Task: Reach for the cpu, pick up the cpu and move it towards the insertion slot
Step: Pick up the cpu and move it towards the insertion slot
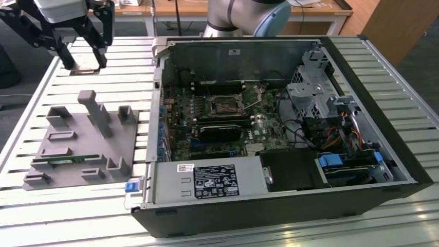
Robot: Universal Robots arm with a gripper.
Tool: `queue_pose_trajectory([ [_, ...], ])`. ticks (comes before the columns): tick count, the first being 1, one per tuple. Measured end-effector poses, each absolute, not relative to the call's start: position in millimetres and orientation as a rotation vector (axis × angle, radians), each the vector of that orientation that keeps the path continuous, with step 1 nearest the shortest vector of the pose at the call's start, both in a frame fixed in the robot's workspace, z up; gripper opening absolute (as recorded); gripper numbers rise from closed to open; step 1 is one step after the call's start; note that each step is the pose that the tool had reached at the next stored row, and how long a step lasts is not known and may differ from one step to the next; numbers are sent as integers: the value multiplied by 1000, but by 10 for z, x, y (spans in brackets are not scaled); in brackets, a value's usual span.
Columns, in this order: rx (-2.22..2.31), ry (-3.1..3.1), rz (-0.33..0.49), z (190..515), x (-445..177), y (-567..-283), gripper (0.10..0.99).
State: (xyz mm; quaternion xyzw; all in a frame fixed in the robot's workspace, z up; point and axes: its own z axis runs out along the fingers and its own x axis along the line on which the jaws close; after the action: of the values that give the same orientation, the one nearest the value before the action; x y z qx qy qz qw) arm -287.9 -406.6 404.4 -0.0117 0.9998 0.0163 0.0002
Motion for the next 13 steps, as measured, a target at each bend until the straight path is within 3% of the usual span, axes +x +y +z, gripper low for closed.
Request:
queue_pose_trajectory([
  [13,-37,3141,51,4045,-2453,-4058,541],
])
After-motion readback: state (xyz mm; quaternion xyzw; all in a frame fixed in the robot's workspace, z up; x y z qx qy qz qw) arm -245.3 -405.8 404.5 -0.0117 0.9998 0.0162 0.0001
